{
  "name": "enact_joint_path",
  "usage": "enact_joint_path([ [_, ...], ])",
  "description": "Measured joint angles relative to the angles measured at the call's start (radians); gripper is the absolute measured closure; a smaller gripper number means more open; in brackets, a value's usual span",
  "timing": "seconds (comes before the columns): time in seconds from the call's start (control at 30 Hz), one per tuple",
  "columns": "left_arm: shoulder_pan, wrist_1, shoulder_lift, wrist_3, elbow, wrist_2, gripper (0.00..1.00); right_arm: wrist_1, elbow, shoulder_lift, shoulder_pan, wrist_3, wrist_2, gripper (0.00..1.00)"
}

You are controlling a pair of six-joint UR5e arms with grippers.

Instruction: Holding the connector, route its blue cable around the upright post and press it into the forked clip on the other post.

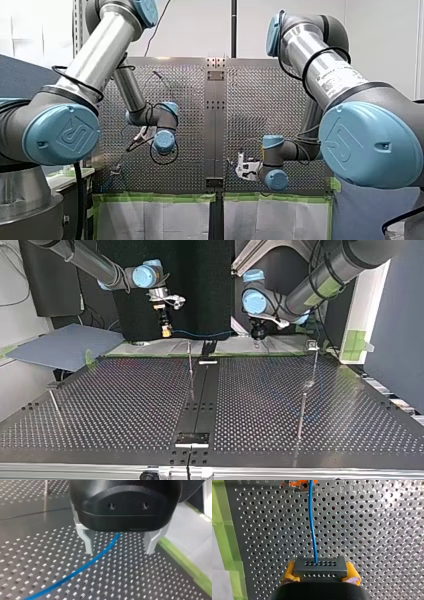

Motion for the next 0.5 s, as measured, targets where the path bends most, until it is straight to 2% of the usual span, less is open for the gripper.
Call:
enact_joint_path([
  [0.17,-0.004,0.003,-0.021,-0.011,0.0,0.017,0.0,-0.003,-0.001,0.0,-0.005,0.001,-0.001,1.0],
  [0.5,-0.012,0.013,-0.023,-0.049,0.0,0.041,0.0,-0.014,-0.001,0.0,-0.011,0.002,-0.003,1.0],
])
